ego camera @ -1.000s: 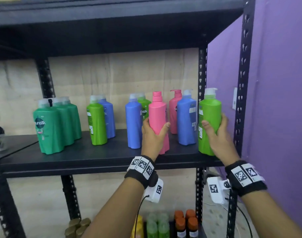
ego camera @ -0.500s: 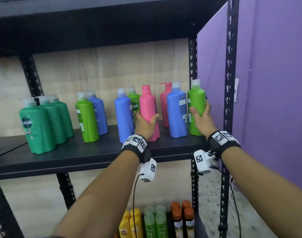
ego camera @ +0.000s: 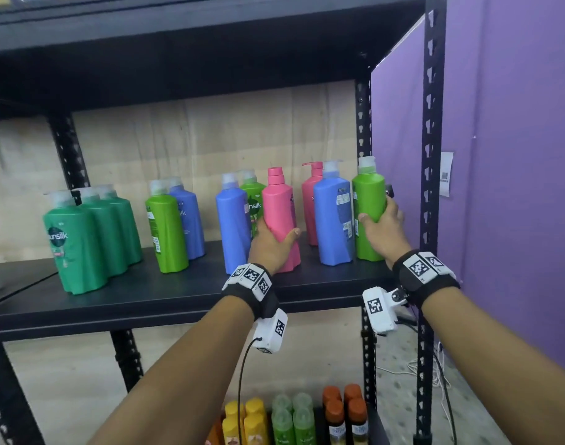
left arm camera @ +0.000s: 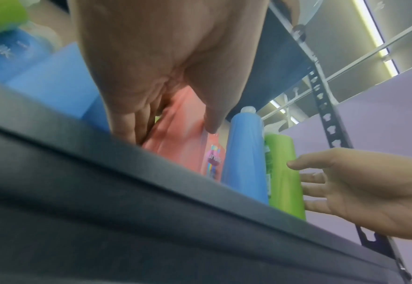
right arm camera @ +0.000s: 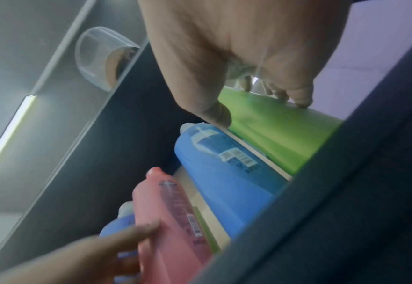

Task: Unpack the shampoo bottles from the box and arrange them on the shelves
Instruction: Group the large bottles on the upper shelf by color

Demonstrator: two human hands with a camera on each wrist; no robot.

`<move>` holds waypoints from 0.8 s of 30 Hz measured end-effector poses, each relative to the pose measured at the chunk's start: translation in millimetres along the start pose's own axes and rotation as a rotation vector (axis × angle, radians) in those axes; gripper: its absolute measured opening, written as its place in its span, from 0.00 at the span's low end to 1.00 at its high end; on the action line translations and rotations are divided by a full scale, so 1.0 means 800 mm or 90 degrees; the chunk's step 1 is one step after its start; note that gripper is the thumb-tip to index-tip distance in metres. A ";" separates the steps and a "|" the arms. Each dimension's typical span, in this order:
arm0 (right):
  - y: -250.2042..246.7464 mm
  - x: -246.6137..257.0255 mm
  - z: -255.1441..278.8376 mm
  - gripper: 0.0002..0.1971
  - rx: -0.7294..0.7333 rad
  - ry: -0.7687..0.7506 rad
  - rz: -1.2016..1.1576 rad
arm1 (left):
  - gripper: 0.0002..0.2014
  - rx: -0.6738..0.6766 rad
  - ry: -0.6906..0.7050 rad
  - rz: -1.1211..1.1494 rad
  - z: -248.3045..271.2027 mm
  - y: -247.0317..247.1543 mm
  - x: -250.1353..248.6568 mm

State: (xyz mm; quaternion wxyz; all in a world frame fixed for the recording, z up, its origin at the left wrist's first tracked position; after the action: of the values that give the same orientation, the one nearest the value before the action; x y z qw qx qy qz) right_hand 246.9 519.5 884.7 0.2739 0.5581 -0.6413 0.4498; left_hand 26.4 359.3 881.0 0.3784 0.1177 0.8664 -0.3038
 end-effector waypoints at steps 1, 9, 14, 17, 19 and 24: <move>-0.003 0.001 0.006 0.38 -0.009 -0.011 0.012 | 0.39 0.007 0.007 -0.011 0.001 -0.004 -0.001; -0.020 0.059 0.074 0.17 -0.128 -0.299 0.148 | 0.18 -0.113 0.113 0.018 0.026 -0.070 -0.028; -0.003 0.096 0.063 0.20 -0.035 -0.248 0.219 | 0.15 -0.217 0.137 -0.004 0.017 -0.124 -0.046; 0.005 0.112 0.056 0.31 -0.051 -0.251 0.219 | 0.19 -0.284 0.116 -0.084 0.009 -0.144 -0.043; 0.018 0.118 0.050 0.37 -0.033 -0.232 0.251 | 0.24 -0.272 0.070 -0.102 0.000 -0.150 -0.036; 0.046 0.125 0.040 0.45 0.006 -0.184 0.299 | 0.38 -0.149 -0.014 -0.090 -0.027 -0.135 -0.010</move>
State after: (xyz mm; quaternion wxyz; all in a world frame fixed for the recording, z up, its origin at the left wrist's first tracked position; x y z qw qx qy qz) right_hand 193.5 442.9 946.0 0.0654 0.4538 -0.7835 0.4194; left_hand -27.4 287.5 945.6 0.3763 0.0083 0.8980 -0.2280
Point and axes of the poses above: each hand's wrist, its own z-axis away from the middle knuckle, its own y-axis out of the palm, x = y × z, the point moved 6 cm from there along -z, towards the middle knuckle, and after that the axes turned 2 degrees about y, right-handed, at the moved point
